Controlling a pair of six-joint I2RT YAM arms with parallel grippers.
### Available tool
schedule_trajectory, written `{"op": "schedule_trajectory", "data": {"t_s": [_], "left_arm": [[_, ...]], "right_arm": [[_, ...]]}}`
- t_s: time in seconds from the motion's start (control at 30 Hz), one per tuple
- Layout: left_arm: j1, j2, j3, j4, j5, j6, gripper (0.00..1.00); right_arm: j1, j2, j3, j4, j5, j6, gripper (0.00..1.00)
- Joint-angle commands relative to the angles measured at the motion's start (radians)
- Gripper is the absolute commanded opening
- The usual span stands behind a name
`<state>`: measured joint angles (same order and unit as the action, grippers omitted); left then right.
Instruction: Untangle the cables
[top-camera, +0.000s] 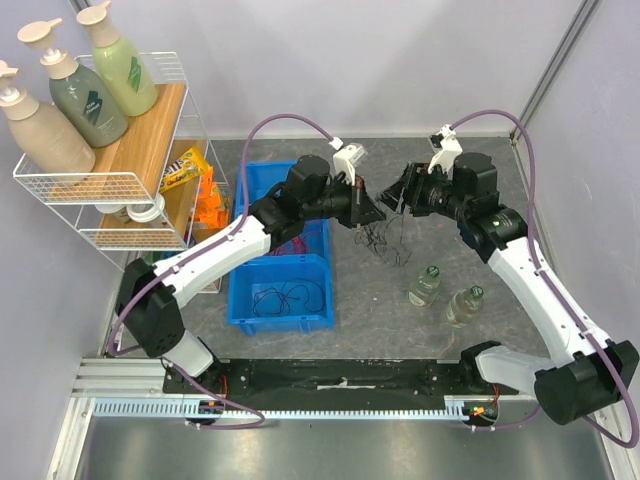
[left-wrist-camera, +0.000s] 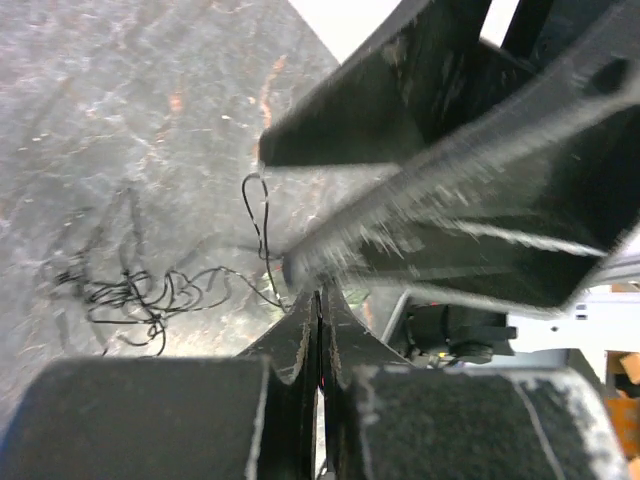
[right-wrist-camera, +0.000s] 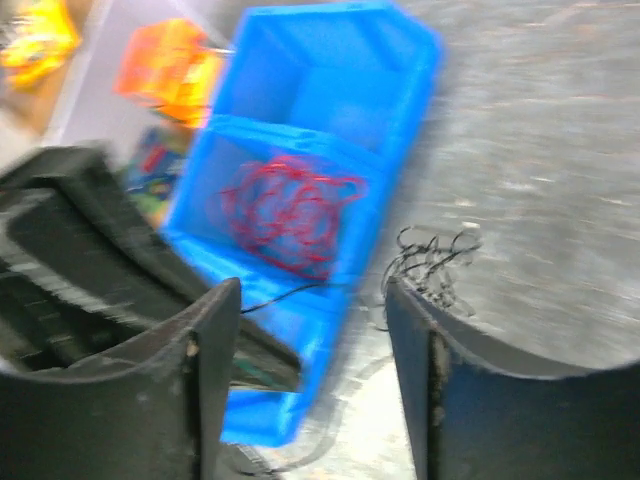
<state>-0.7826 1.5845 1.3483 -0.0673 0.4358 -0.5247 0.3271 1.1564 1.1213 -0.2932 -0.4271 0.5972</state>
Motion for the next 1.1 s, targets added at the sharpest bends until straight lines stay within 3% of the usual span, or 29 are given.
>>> {"op": "schedule_trajectory", "data": {"t_s": [0.0,0.13,0.37,0.7,0.8,0.9,0.97,1.07], "left_arm": [[0.006,-0.115,0.06,-0.063,-0.147,0.132,0.02],[0.016,-0.133,0.136,-0.121,-0.17,0.166,0.02],[0.026,-0.143,0.239,-0.166,-0.148,0.16,0.02],[0.045,-0.115,0.339,-0.221,-0.075,0.137,0.02],[0.049,-0.11,0.338,-0.197,-0.028,0.1,0.02],[0.054,-0.098,0.338,-0.166,0.041,0.051,0.02],[0.06,-0.093,0.338,-0.146,0.081,0.017,0.02],[0.071,-0.096,0.353,-0.135,0.106,-0.004,0.02]], "right_arm": [[0.001,0.04,0.086,-0.279,0.35,-0.129,0.75],[0.001,0.039,0.037,-0.297,0.416,-0.165,0.83],[0.0,0.045,-0.077,-0.253,0.352,-0.181,0.84],[0.036,-0.086,-0.189,0.029,-0.047,-0.252,0.85],[0.093,-0.109,-0.228,0.118,-0.01,-0.226,0.86],[0.119,-0.123,-0.268,0.204,0.121,-0.145,0.86],[0.119,-0.103,-0.278,0.239,0.178,-0.096,0.8],[0.119,-0.037,-0.256,0.206,0.267,-0.068,0.6]]}}
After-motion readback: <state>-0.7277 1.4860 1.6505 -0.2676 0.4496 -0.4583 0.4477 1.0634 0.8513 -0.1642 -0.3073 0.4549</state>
